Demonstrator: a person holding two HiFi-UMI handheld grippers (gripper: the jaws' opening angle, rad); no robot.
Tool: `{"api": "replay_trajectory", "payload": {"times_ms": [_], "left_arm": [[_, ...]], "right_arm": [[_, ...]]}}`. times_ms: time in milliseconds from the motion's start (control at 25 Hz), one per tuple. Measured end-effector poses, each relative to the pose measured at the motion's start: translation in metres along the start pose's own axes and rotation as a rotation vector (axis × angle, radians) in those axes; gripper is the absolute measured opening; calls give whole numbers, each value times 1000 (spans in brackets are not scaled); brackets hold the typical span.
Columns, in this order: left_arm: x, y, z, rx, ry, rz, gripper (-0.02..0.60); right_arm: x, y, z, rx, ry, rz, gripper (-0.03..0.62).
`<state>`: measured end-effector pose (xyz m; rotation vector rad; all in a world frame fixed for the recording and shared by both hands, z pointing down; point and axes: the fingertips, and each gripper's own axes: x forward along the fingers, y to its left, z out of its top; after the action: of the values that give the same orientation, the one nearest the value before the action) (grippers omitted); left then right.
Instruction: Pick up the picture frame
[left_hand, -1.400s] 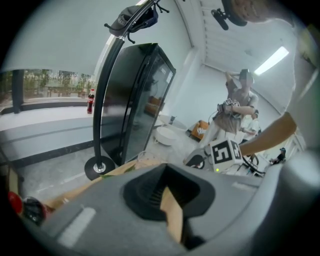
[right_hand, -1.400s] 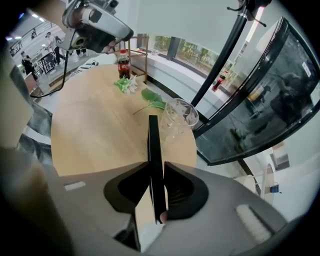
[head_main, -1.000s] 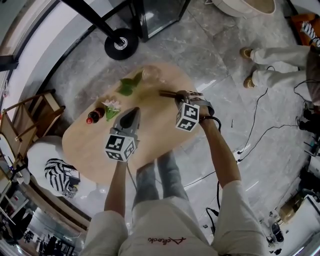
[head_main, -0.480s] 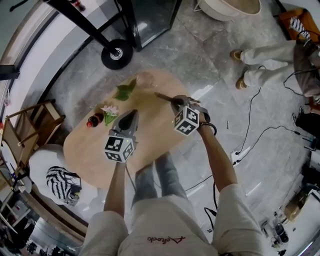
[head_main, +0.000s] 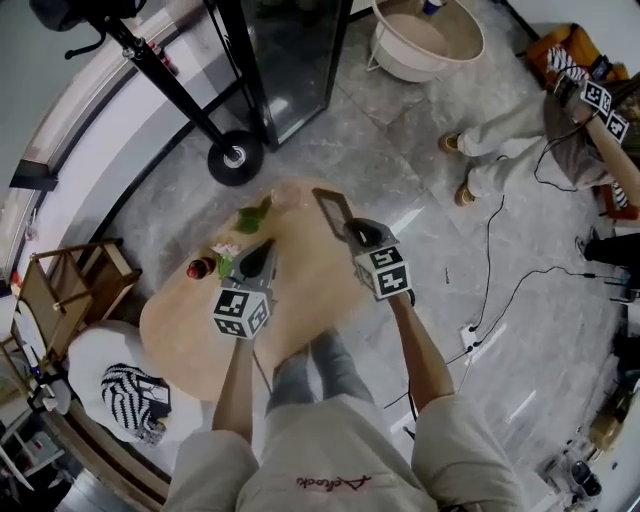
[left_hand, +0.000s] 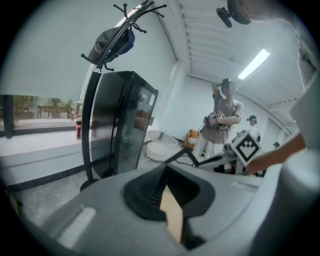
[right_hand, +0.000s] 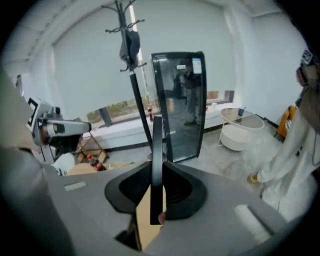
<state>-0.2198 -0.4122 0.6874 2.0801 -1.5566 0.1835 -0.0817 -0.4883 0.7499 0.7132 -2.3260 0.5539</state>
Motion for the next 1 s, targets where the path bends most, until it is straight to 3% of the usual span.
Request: {"api": "replay_trajectory", "payload": {"times_ms": [160, 640, 1000], "left_arm": [[-18, -24, 35, 45, -44, -21, 0], [-75, -95, 112, 131, -111, -62, 0], [-101, -134, 177, 197, -189, -93, 0]], "right_arm": [[-48, 10, 33, 69, -118, -42, 75], [-184, 50, 91, 102, -334, -130, 75], [-273, 49, 146, 73, -502, -211, 75]]}}
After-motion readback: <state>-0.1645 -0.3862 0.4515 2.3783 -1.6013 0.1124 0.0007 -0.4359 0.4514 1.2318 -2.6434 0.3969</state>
